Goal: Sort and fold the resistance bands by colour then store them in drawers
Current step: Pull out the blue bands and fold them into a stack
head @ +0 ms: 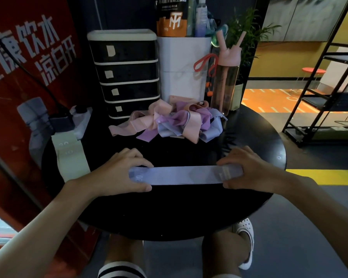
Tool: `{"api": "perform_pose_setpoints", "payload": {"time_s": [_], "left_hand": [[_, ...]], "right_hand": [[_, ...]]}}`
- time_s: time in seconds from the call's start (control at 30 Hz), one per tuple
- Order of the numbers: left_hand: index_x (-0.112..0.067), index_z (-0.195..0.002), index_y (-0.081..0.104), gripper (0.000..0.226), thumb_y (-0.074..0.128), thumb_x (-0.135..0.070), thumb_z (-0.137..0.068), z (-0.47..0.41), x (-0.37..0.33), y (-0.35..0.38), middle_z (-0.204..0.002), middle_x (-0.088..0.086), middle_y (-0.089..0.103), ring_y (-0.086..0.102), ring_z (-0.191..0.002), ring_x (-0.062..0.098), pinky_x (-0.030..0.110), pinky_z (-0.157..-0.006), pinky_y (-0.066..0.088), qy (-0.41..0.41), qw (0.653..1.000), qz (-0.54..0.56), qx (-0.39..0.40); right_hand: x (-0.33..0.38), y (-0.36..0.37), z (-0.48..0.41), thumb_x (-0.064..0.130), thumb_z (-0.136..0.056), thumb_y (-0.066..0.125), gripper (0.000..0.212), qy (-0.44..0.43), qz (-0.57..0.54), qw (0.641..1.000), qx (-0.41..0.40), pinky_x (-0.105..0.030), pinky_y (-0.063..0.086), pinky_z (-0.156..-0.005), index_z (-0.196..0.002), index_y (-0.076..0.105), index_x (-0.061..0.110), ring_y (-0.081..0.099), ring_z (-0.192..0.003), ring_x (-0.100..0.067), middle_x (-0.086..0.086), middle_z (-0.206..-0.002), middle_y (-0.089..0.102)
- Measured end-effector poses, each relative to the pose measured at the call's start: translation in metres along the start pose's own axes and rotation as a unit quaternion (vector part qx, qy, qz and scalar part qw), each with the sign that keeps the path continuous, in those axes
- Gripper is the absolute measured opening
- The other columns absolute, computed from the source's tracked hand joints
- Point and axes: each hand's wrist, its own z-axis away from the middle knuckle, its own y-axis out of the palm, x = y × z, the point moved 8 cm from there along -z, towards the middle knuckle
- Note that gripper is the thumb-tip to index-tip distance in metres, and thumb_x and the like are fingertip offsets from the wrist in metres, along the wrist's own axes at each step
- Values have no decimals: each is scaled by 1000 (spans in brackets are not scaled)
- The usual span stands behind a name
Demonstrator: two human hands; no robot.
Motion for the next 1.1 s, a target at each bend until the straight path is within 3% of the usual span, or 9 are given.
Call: {"api": "perform_pose_setpoints", "payload": {"time_s": [0.1, 0.2, 0.33, 0.67, 0.77, 0.9, 1.1], "left_hand": [[-48, -124, 57, 62, 73, -72, -69, 3, 6, 2, -120, -30, 42, 35, -121, -9, 19, -102, 26, -9, 1000, 18, -9], [-44, -124, 59, 68, 67, -79, -66, 5, 8, 1, -121, -31, 46, 43, -119, -6, 29, -105, 33, -13, 998, 50, -17], [-43, -120, 63, 63, 67, -77, -67, 4, 7, 1, -119, -27, 51, 50, -116, -2, 38, -105, 40, -9, 997, 74, -30], [-41, -112, 69, 53, 70, -72, -69, 5, 3, 5, -118, -22, 57, 53, -113, 5, 42, -103, 41, 11, 992, 108, -65], [-42, -112, 69, 52, 71, -72, -69, 4, 4, 7, -119, -21, 56, 53, -113, 5, 43, -103, 41, 9, 991, 116, -68], [-43, -112, 69, 49, 71, -69, -71, 4, 5, 6, -119, -21, 57, 54, -115, 4, 47, -105, 40, 9, 990, 124, -70], [-46, -112, 68, 48, 70, -70, -71, 4, 5, 6, -121, -23, 55, 51, -118, 1, 46, -108, 38, 5, 991, 121, -59]], "right_hand": [[-4, 2, 1, 75, -59, 58, 51, -3, -6, 1000, 5, -37, 33, -103, -106, 47, 62, 33, -116, -6, 30, -116, 42], [-8, 3, 2, 70, -61, 64, 45, -1, -43, 999, 10, -37, 40, -101, -103, 51, 61, 43, -114, -1, 30, -116, 49], [-9, 2, 1, 51, -69, 78, 38, -6, -75, 997, -12, -38, 46, -98, -100, 57, 55, 53, -110, -1, 22, -114, 56], [-15, -1, 5, 32, -73, 85, 42, -15, -90, 995, -28, -32, 47, -97, -104, 61, 46, 55, -108, -1, 17, -115, 59], [-18, 0, 5, 35, -74, 84, 41, -9, -86, 996, -20, -32, 47, -96, -104, 60, 48, 54, -109, -2, 18, -115, 57], [-21, 2, 4, 53, -71, 77, 36, -3, -79, 997, -7, -35, 46, -96, -103, 60, 51, 52, -111, -4, 22, -115, 54], [-20, 0, 7, 39, -76, 81, 34, 7, -77, 997, 2, -38, 47, -95, -100, 60, 48, 51, -111, -5, 20, -115, 55]]}}
